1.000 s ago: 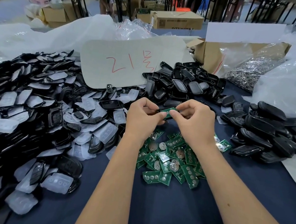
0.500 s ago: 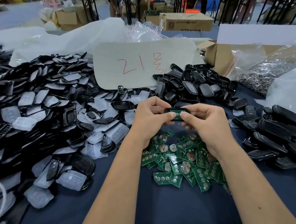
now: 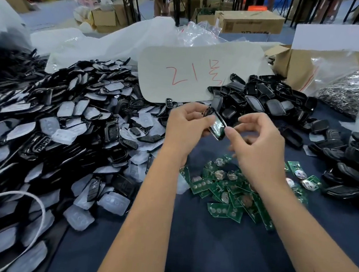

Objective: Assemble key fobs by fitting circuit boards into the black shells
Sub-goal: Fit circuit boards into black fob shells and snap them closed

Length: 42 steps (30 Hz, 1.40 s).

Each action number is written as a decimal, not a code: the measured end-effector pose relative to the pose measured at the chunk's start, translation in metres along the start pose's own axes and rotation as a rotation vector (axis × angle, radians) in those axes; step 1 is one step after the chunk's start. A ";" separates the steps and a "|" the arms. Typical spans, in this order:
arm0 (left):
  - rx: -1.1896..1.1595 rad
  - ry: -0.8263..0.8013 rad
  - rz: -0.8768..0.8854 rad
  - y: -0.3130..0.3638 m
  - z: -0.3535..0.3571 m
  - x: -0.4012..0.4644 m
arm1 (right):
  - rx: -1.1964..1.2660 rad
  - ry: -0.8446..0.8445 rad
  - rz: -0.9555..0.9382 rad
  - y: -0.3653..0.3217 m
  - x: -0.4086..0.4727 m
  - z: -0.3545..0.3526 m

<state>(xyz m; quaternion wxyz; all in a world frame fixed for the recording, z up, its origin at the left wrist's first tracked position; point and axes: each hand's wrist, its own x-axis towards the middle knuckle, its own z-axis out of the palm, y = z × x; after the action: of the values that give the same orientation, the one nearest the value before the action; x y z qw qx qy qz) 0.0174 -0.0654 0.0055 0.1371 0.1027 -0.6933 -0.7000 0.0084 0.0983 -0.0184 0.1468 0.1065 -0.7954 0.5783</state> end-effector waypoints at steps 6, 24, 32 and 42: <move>0.299 0.087 -0.052 0.022 -0.095 0.003 | -0.190 -0.526 -0.503 -0.049 -0.051 0.044; 0.316 0.215 -0.054 0.022 -0.145 -0.002 | -0.602 -0.774 -0.100 -0.096 -0.083 0.122; 0.297 0.236 -0.043 0.024 -0.143 -0.002 | -0.503 -0.824 -0.052 -0.100 -0.082 0.124; 0.264 0.266 -0.036 0.029 -0.146 -0.005 | -0.189 -0.872 0.215 -0.092 -0.067 0.114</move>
<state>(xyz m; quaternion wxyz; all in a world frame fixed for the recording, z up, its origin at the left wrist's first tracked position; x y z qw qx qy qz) 0.0719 -0.2011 0.0318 0.2002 0.2239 -0.7528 -0.5858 0.0891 -0.0387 0.0065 -0.2534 0.2431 -0.8387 0.4162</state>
